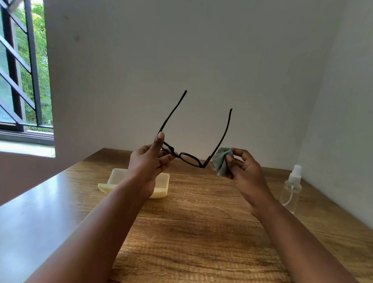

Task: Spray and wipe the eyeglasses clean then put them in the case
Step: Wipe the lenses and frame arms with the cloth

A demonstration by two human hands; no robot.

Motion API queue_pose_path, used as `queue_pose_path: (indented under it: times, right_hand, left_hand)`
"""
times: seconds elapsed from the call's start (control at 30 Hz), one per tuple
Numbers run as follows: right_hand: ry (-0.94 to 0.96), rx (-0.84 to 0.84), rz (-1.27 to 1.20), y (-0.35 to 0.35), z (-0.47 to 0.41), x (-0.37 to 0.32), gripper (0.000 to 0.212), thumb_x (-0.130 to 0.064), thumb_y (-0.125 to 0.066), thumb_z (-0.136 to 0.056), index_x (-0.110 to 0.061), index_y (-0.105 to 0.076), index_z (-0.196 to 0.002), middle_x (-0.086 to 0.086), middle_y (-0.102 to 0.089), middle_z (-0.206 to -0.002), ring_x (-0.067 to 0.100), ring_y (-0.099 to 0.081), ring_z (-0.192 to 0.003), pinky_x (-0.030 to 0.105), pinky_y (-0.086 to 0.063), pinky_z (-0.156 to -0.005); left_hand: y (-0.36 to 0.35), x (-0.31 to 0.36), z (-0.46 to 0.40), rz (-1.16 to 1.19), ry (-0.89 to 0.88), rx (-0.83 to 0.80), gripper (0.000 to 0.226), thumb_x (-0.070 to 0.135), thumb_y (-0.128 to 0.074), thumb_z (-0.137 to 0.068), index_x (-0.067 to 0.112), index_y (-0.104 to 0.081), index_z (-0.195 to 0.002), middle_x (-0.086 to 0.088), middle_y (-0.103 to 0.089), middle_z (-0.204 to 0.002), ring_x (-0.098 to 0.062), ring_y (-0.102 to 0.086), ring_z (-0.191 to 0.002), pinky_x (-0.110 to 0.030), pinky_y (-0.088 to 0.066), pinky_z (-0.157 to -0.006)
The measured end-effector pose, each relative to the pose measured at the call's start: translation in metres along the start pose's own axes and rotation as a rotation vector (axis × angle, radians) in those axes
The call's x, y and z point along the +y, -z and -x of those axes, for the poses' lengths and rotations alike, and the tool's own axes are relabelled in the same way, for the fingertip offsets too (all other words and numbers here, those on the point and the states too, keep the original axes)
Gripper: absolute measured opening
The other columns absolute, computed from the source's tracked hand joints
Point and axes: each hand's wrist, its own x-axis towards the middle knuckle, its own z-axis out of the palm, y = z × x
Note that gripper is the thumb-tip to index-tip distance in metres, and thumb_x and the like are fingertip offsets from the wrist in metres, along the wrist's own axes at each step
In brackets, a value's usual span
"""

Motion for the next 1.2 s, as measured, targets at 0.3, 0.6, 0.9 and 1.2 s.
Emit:
queue_pose_path:
  times: [0.3, 0.6, 0.9, 1.2]
  right_hand:
    - [-0.050, -0.231, -0.246, -0.008, 0.008, -0.005, 0.041, -0.018, -0.062, -0.082, -0.002, -0.062, -0.120, 0.015, -0.071, -0.116, 0.025, -0.067, -0.109, 0.033, -0.056, -0.090]
    - [-0.007, -0.161, -0.247, -0.011, 0.009, -0.009, 0.018, -0.009, -0.053, -0.093, -0.005, -0.067, -0.104, 0.010, -0.074, -0.098, 0.017, -0.070, -0.094, 0.026, -0.057, -0.081]
    - [-0.011, -0.048, -0.333, -0.015, 0.011, -0.015, 0.016, -0.006, -0.054, -0.094, -0.010, -0.068, -0.102, 0.003, -0.073, -0.095, 0.014, -0.066, -0.094, 0.026, -0.052, -0.087]
    - [-0.079, -0.138, -0.374, -0.023, 0.019, -0.020, 0.019, -0.008, -0.052, -0.096, -0.005, -0.065, -0.108, 0.007, -0.072, -0.099, 0.016, -0.069, -0.094, 0.022, -0.056, -0.077]
  left_hand:
    - [-0.003, -0.001, 0.004, -0.021, -0.018, -0.049, 0.051, 0.040, -0.063, -0.089, -0.003, -0.057, -0.116, -0.020, -0.071, -0.106, -0.022, -0.073, -0.092, -0.037, -0.054, -0.093]
    - [-0.010, -0.010, 0.007, -0.576, -0.368, 0.071, 0.067, 0.061, -0.044, -0.090, 0.012, -0.044, -0.136, -0.011, -0.058, -0.130, -0.015, -0.062, -0.110, -0.034, -0.049, -0.092]
    - [-0.022, -0.022, 0.020, -1.389, -1.280, -0.170, 0.058, 0.008, -0.065, -0.078, 0.025, -0.055, -0.132, -0.005, -0.041, -0.150, -0.024, -0.034, -0.141, -0.046, -0.026, -0.116]
    - [-0.024, -0.025, 0.016, -1.501, -1.436, -0.084, 0.045, 0.009, -0.074, -0.083, 0.014, -0.062, -0.125, -0.011, -0.059, -0.134, -0.030, -0.058, -0.120, -0.046, -0.048, -0.099]
